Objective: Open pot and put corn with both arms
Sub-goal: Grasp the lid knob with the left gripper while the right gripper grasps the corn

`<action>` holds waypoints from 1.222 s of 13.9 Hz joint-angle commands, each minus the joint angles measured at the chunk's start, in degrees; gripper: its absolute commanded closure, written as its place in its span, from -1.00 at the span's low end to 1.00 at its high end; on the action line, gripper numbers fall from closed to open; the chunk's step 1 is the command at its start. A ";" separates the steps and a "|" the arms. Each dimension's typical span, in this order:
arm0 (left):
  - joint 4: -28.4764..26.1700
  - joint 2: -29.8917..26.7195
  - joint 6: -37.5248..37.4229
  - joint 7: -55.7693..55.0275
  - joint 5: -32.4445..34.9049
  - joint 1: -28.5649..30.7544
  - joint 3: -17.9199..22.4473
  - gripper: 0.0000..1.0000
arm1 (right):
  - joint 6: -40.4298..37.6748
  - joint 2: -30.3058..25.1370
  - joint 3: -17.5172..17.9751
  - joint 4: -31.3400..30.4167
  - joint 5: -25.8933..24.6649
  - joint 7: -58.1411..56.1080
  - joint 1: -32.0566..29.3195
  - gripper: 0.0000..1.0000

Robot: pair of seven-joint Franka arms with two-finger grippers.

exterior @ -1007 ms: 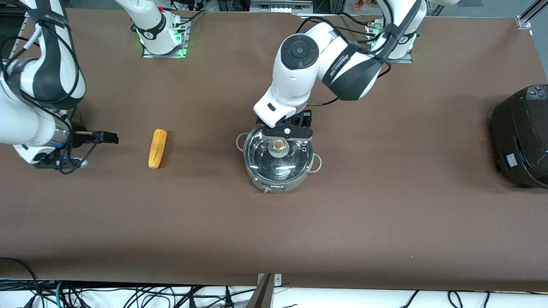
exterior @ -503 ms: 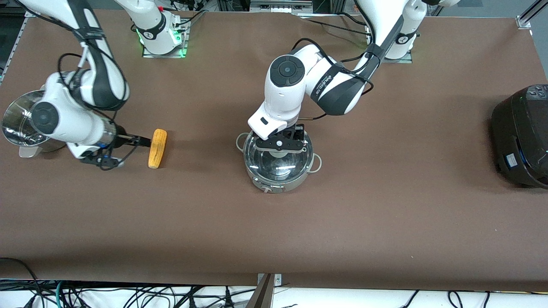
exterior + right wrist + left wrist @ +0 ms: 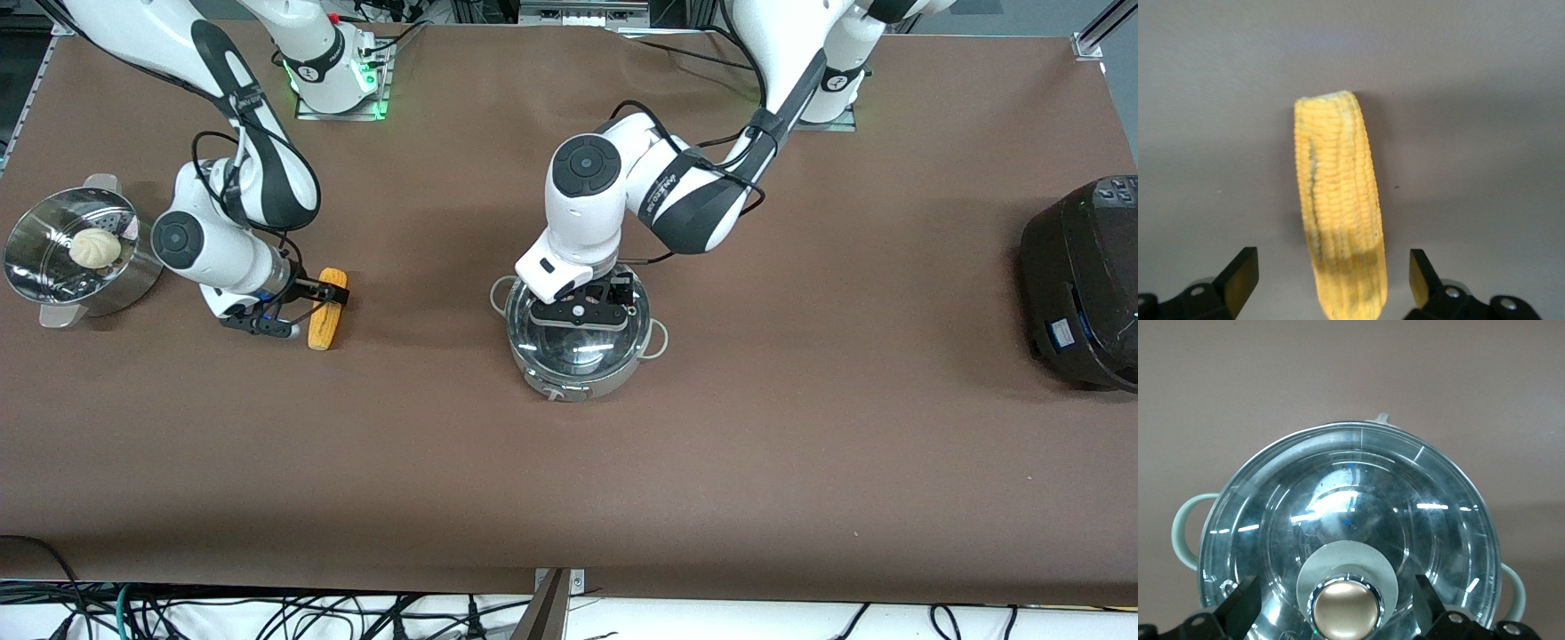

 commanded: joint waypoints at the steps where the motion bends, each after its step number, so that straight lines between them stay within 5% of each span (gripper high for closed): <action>1: 2.32 2.10 -0.05 -1.29 2.22 -1.30 0.65 -1.00 | 2.48 3.07 0.03 0.07 0.16 0.18 0.62 -0.94; 2: 2.33 2.45 0.12 -1.29 2.22 -1.56 0.65 -1.00 | 3.01 3.35 0.03 0.16 -0.37 -0.26 0.62 -0.68; 4: 1.89 2.63 0.82 -2.17 2.40 -2.09 0.65 -0.91 | 3.01 3.44 0.03 0.42 -0.55 -0.61 0.88 0.48; 6: 1.71 2.63 0.83 -3.22 2.31 -2.18 0.65 -0.60 | 2.23 3.35 -0.06 1.47 -0.63 -0.96 1.41 0.88; 11: 1.71 2.02 0.74 -3.14 1.79 -1.91 0.57 -0.34 | -16.10 2.56 -0.06 12.26 -2.13 -0.88 1.41 0.99; 17: 1.80 1.75 0.65 -2.53 1.43 -1.39 0.48 0.39 | -40.38 2.65 0.03 32.30 -1.52 -0.96 1.50 0.99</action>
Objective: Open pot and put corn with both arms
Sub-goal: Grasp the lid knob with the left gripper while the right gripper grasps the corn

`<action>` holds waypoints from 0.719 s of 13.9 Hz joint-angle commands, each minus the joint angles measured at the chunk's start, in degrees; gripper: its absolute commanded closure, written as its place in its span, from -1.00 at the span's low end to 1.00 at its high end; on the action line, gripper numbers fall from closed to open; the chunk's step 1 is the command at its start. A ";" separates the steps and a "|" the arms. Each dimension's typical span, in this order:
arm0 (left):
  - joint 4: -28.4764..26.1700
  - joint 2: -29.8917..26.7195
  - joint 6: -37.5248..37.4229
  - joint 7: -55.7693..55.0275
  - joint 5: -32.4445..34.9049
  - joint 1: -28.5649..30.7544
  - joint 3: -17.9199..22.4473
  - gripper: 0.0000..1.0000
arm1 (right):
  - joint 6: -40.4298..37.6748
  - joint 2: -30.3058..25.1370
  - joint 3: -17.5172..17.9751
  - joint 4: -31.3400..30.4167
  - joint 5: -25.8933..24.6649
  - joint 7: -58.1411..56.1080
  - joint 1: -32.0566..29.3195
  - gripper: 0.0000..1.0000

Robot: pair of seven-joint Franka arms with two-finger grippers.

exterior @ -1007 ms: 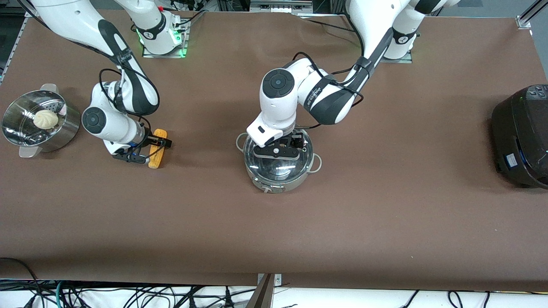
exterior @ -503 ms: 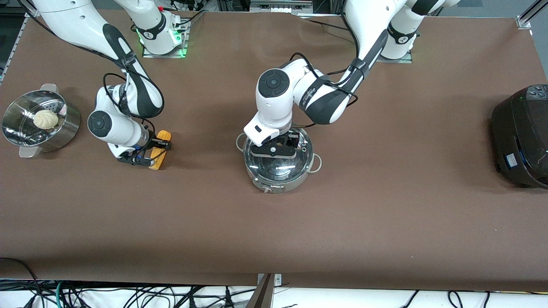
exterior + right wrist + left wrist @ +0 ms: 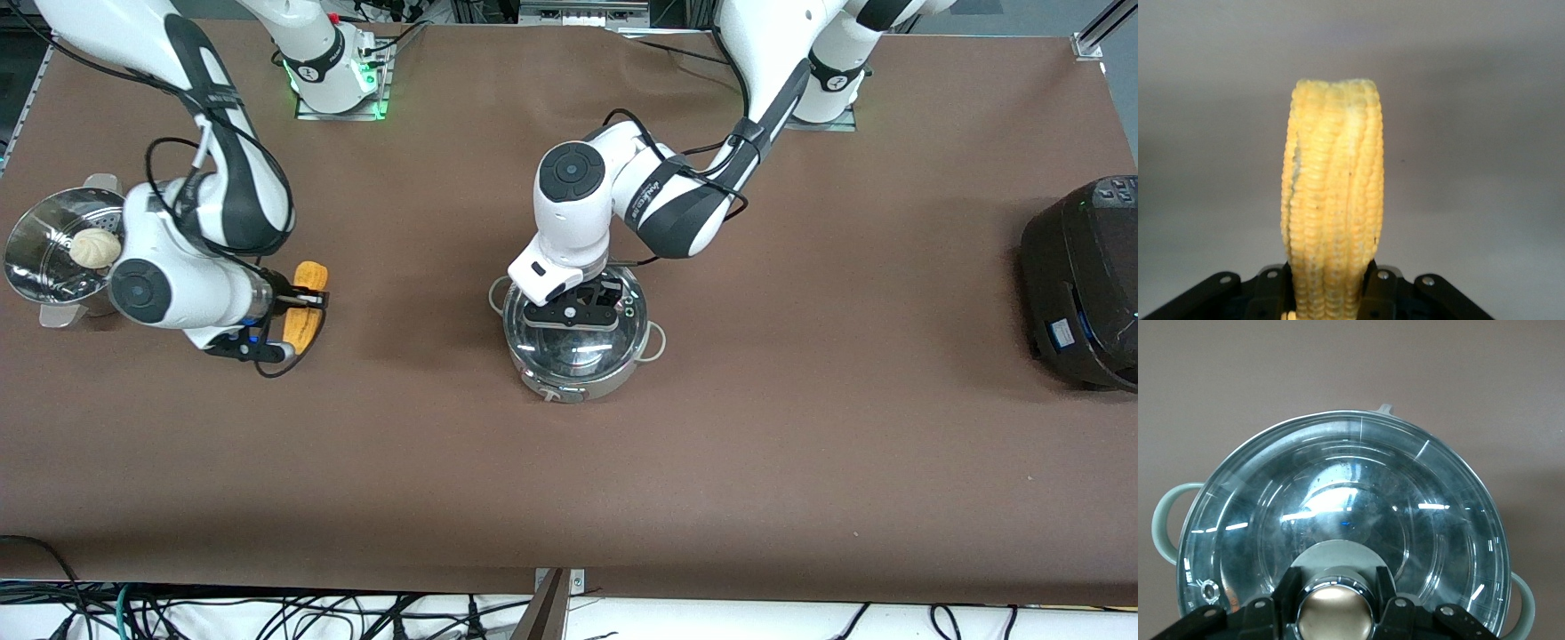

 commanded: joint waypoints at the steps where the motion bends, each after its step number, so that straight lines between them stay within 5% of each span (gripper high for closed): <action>1: 1.41 0.34 -0.09 -0.42 0.96 -0.11 -0.07 0.41 | -7.68 0.62 0.01 7.90 0.05 -0.63 0.15 0.99; 6: 1.94 -3.96 -3.67 1.76 -8.07 2.70 -0.24 0.46 | -15.85 0.35 0.79 15.55 0.84 -0.55 0.15 0.99; 10: 2.03 -8.62 -9.66 10.89 -10.29 6.30 0.02 0.44 | -22.80 0.18 0.98 21.96 6.63 -0.02 0.24 0.98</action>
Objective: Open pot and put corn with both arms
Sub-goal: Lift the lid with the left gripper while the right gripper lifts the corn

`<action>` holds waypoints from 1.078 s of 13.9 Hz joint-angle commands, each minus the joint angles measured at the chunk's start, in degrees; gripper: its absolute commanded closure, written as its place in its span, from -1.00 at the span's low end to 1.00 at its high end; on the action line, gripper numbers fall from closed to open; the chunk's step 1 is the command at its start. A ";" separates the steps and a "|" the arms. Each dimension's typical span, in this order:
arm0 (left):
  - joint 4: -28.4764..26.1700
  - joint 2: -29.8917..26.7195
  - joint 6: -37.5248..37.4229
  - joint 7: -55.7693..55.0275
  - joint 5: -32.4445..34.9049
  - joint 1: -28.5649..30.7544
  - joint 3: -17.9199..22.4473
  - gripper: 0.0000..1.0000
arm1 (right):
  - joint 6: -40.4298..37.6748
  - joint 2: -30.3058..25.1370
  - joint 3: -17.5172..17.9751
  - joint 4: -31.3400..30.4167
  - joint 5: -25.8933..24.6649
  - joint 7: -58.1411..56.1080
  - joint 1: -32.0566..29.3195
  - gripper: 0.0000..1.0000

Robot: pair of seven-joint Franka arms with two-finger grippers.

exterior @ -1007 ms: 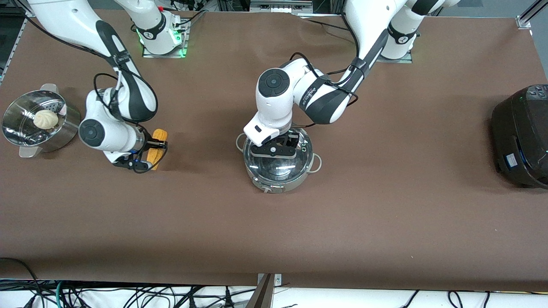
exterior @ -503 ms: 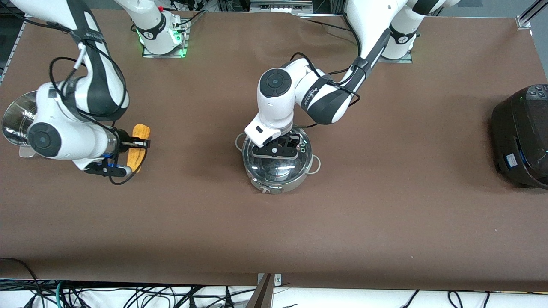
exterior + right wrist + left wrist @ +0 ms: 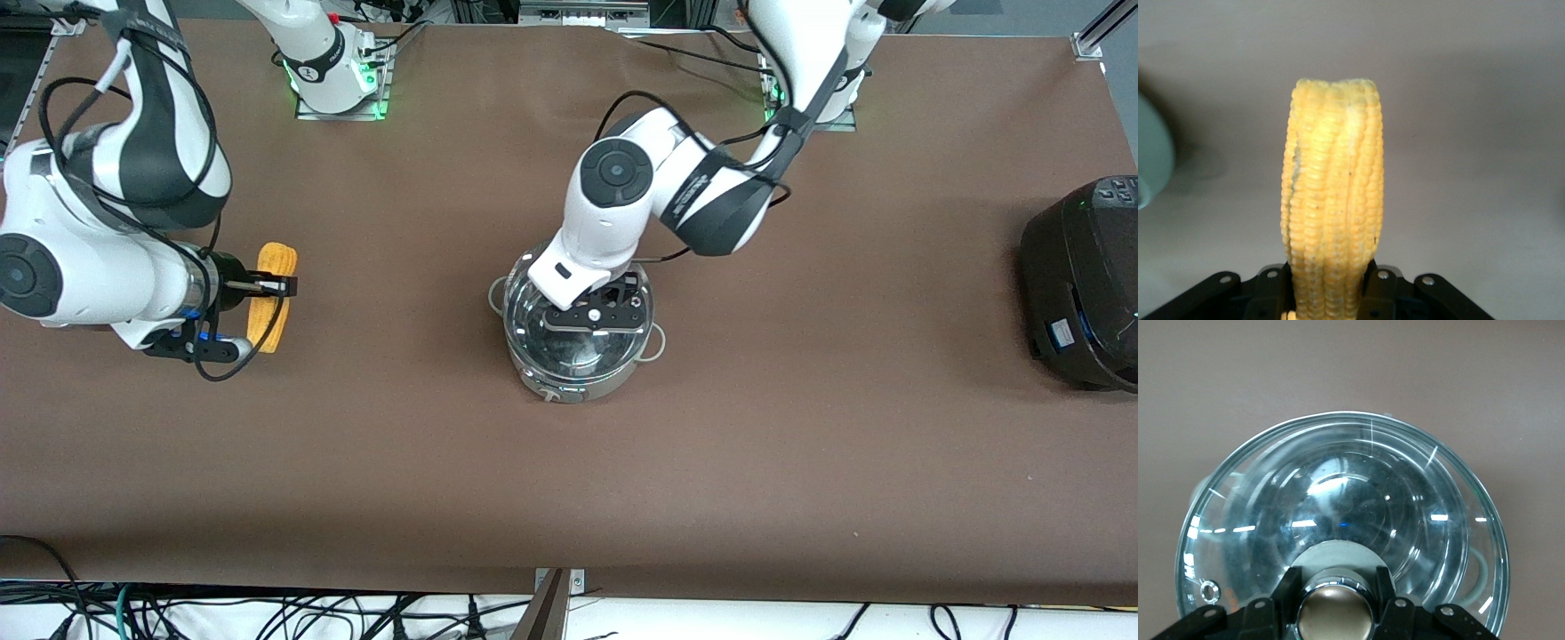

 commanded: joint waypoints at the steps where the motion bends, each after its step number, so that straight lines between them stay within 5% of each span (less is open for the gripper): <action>1: -0.44 -4.21 -2.83 8.82 -0.85 3.80 -0.01 0.43 | -5.38 -0.03 0.20 5.41 4.38 0.26 -0.02 0.98; 7: -2.28 -5.71 -6.87 37.29 2.74 16.81 1.66 0.41 | -5.31 -1.09 0.81 6.48 5.98 9.03 3.84 0.97; 12: -5.53 -5.80 -7.58 50.06 6.10 25.34 1.48 0.36 | 2.59 -0.56 0.73 6.40 6.77 21.77 11.83 0.95; 15: -10.53 -5.54 -1.89 54.18 6.01 29.47 1.48 0.36 | 11.53 0.84 0.64 6.13 6.07 32.74 19.64 0.95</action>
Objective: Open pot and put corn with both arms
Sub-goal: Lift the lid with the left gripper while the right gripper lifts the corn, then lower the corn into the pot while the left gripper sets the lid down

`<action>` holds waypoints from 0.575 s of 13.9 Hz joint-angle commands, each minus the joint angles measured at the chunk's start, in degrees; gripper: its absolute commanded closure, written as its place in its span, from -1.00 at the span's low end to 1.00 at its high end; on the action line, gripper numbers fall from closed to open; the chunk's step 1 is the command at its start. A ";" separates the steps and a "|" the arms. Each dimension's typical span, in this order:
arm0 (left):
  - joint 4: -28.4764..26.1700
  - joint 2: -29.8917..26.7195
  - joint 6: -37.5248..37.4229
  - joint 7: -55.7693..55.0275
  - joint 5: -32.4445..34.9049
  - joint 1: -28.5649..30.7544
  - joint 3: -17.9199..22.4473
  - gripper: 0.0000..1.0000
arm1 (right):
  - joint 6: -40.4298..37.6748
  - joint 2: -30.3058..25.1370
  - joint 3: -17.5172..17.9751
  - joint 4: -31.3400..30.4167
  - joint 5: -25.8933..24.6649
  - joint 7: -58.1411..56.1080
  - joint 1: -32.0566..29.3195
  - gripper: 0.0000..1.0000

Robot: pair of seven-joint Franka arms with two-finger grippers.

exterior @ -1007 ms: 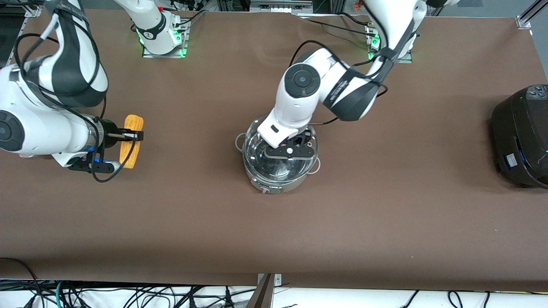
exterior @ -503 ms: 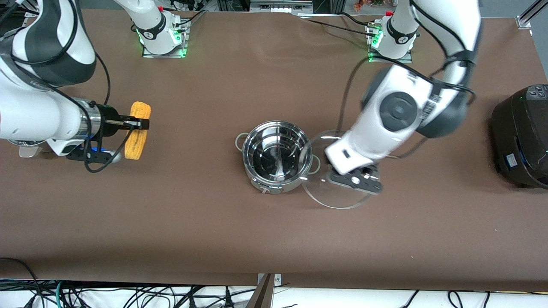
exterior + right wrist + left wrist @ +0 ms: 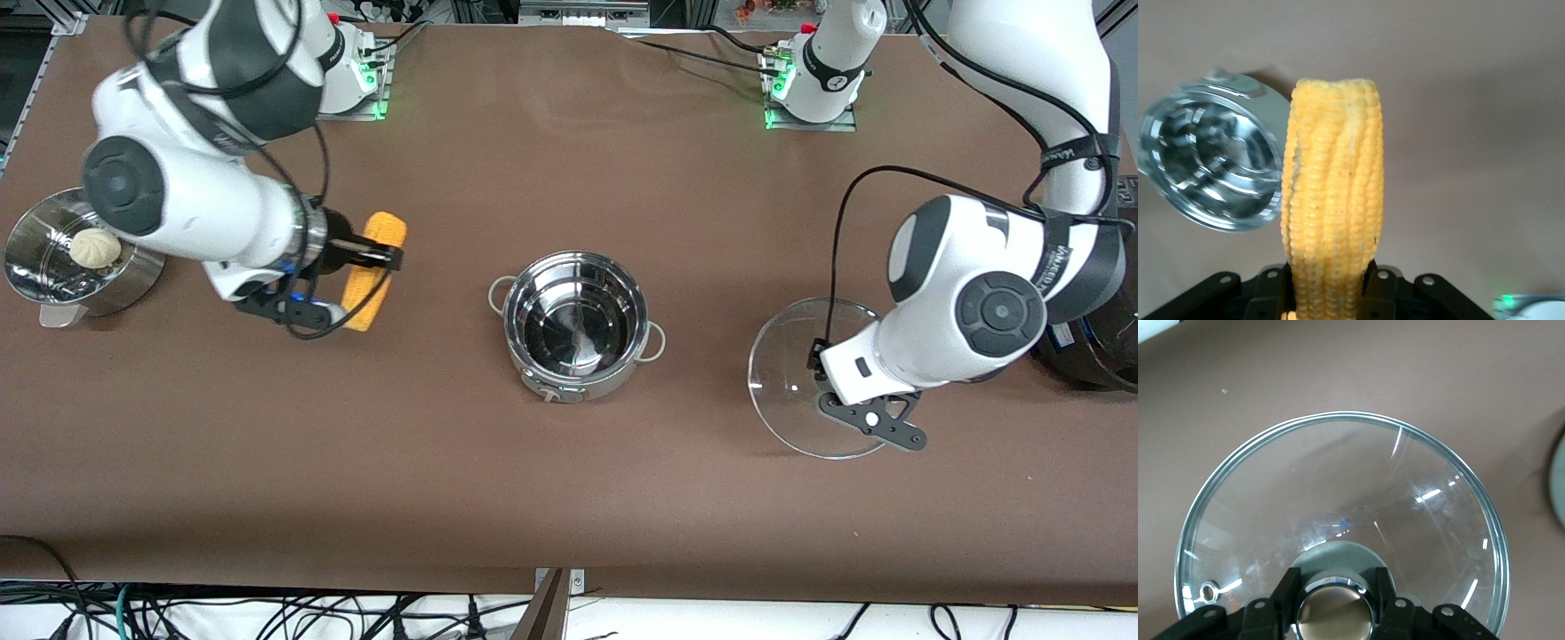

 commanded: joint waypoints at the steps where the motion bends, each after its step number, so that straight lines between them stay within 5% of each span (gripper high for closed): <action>1: -7.32 -2.08 6.75 4.58 1.02 3.45 -0.83 0.36 | 8.02 2.11 -0.41 0.28 -0.09 10.79 7.06 0.96; 8: -20.59 -1.99 22.67 7.84 0.85 6.79 -0.84 0.35 | 32.73 12.83 -0.59 0.55 -4.38 23.58 15.87 0.96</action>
